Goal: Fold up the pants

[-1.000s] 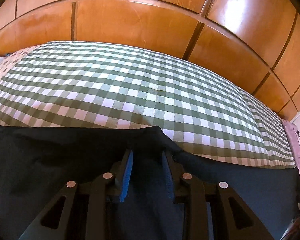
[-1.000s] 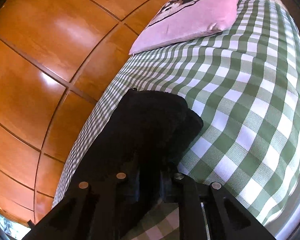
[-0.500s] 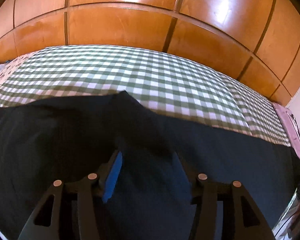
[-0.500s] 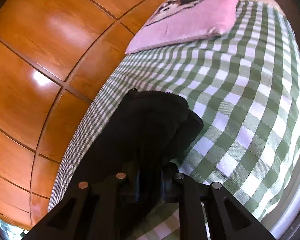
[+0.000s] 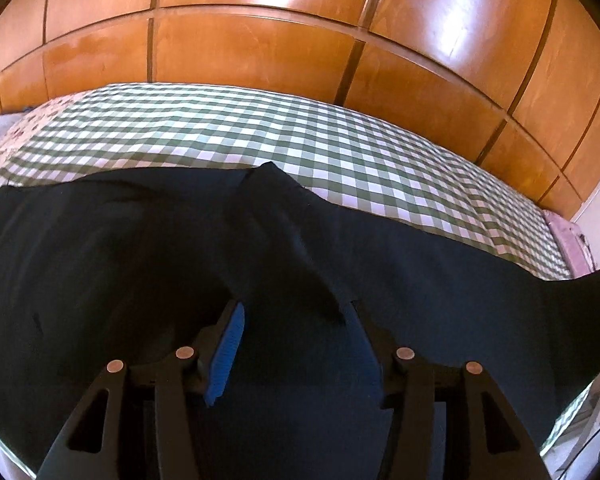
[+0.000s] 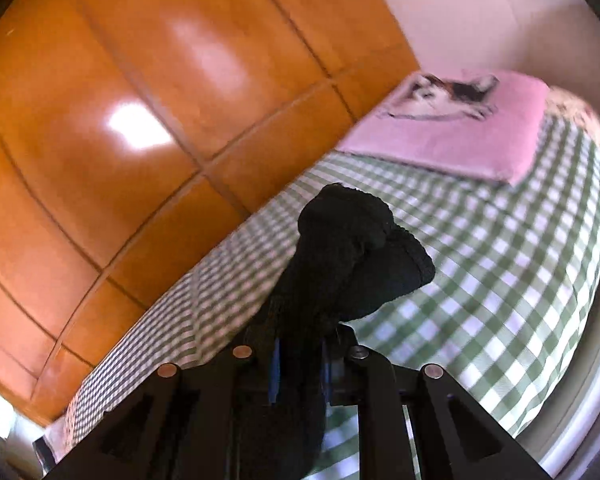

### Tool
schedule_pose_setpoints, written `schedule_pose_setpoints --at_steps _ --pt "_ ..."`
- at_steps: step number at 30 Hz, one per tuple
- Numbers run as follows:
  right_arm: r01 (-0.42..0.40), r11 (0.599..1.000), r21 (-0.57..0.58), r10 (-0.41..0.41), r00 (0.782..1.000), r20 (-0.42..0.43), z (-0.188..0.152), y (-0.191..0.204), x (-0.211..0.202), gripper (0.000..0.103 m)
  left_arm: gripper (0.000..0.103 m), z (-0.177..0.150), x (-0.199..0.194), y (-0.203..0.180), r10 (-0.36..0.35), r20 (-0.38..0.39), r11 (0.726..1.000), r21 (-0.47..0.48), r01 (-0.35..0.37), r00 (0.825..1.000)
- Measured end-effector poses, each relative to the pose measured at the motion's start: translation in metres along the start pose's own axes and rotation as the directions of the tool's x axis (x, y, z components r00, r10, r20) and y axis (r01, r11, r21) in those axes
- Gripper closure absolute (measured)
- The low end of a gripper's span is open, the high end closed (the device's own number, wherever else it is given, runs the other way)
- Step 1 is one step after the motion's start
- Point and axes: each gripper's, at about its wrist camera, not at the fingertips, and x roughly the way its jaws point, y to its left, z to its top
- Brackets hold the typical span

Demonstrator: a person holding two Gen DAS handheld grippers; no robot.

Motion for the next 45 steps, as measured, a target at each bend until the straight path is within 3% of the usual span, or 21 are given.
schedule_pose_setpoints --at_steps 13,22,30,35,45 --pt "-0.097 0.964 -0.247 0.108 0.994 0.034 -0.008 0.094 -0.022 0.087 0.049 -0.012 -0.028 0.032 0.0 0.022 0.997 -0.074 0.001 1.0" --pt "-0.19 0.911 -0.367 0.202 0.979 -0.008 -0.034 0.142 -0.024 0.087 0.049 -0.029 -0.044 0.056 -0.016 0.036 0.987 -0.162 0.021 0.999" --pt "-0.294 0.845 -0.448 0.277 0.955 -0.104 -0.074 0.184 -0.016 0.087 0.049 -0.037 -0.054 0.066 -0.013 0.046 0.982 -0.188 0.022 0.999" --pt "-0.375 0.805 -0.459 0.312 0.927 -0.209 -0.106 0.202 0.0 0.087 0.049 -0.04 -0.058 0.07 -0.022 0.048 0.977 -0.211 0.032 0.999" --pt "-0.462 0.736 -0.495 0.262 0.869 -0.421 -0.192 0.227 0.045 0.085 0.049 -0.043 -0.065 0.072 -0.099 0.081 0.966 -0.231 0.116 0.992"
